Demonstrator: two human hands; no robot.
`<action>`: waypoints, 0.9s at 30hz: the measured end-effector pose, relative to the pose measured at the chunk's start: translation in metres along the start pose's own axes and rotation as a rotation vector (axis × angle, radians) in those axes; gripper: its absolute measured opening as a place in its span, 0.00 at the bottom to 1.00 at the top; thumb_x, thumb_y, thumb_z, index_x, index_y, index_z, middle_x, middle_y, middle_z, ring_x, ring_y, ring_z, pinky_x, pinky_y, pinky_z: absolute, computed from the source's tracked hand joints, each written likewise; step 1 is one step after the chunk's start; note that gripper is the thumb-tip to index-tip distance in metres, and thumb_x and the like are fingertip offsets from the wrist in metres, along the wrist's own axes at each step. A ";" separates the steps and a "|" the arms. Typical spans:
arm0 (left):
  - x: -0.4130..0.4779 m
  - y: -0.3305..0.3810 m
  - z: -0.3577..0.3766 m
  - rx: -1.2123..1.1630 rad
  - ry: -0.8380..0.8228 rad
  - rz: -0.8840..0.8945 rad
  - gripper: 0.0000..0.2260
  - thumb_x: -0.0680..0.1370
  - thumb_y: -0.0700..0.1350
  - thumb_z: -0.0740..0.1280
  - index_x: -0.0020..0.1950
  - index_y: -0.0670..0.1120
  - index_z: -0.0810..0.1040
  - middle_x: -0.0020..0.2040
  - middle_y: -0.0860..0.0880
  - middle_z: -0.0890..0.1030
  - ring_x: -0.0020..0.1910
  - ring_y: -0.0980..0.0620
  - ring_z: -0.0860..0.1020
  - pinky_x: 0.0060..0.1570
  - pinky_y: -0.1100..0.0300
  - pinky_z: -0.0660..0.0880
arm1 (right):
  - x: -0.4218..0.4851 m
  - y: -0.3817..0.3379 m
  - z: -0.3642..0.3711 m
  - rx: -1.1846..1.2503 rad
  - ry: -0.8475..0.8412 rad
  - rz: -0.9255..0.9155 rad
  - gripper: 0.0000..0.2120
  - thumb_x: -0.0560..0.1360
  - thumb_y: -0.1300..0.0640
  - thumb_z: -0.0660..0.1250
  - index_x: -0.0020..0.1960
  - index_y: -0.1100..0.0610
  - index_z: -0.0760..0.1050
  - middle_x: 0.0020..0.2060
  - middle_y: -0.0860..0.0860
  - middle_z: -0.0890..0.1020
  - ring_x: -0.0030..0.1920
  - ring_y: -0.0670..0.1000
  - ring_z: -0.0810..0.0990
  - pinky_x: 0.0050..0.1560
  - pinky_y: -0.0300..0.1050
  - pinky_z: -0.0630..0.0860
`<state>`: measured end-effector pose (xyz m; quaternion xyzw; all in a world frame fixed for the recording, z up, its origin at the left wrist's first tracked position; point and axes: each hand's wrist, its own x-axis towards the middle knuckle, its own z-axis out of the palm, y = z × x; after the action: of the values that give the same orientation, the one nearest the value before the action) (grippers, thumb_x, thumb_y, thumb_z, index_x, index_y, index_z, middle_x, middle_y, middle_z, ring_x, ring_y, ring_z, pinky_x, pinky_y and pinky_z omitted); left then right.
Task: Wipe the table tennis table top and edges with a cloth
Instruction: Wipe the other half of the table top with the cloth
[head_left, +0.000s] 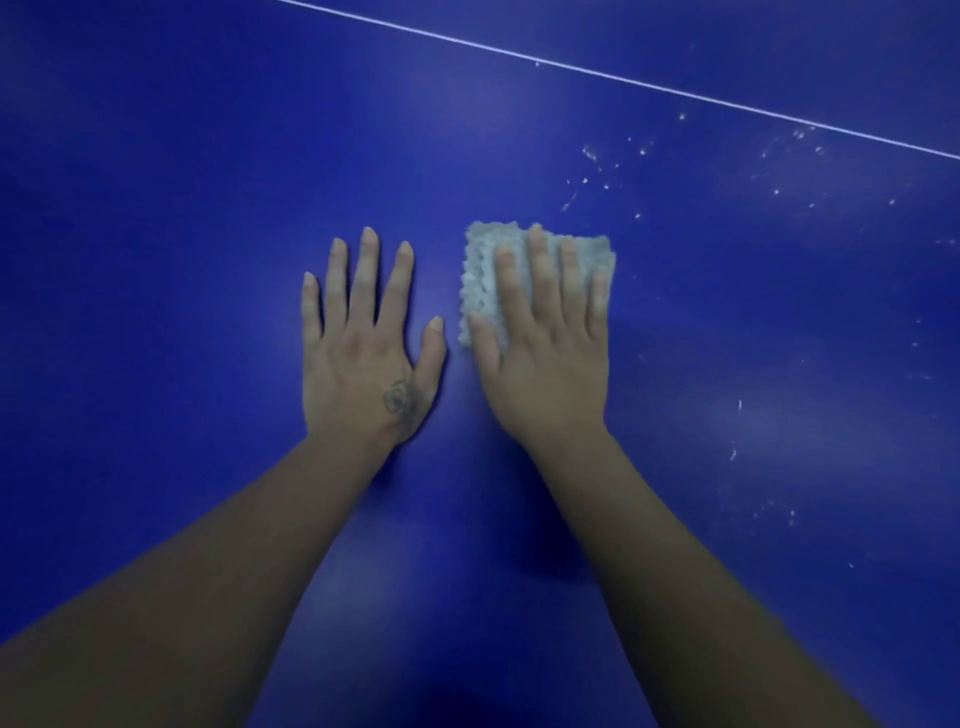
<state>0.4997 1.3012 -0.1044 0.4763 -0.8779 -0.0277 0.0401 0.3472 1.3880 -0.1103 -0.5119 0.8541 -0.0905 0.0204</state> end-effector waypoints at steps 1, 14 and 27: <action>0.000 0.000 0.001 0.002 -0.001 0.003 0.32 0.87 0.62 0.50 0.89 0.50 0.54 0.89 0.45 0.52 0.88 0.42 0.49 0.85 0.38 0.49 | 0.010 0.002 0.002 0.009 0.012 -0.018 0.31 0.87 0.39 0.51 0.87 0.51 0.57 0.86 0.54 0.56 0.86 0.59 0.51 0.84 0.65 0.49; 0.002 -0.001 0.003 -0.010 0.020 0.007 0.32 0.87 0.61 0.53 0.89 0.49 0.57 0.89 0.45 0.54 0.88 0.42 0.50 0.84 0.37 0.50 | -0.002 0.020 -0.005 -0.043 -0.001 0.158 0.32 0.88 0.41 0.47 0.87 0.53 0.52 0.87 0.56 0.51 0.86 0.61 0.48 0.83 0.67 0.47; 0.003 -0.001 0.001 -0.015 -0.014 -0.009 0.32 0.87 0.61 0.52 0.89 0.49 0.55 0.89 0.45 0.52 0.88 0.43 0.48 0.85 0.37 0.50 | 0.043 0.097 -0.005 -0.081 0.071 0.267 0.32 0.87 0.40 0.49 0.87 0.54 0.56 0.86 0.56 0.56 0.85 0.62 0.54 0.83 0.68 0.51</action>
<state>0.4984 1.2983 -0.1052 0.4797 -0.8758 -0.0379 0.0373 0.2415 1.3956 -0.1196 -0.3904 0.9177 -0.0707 -0.0187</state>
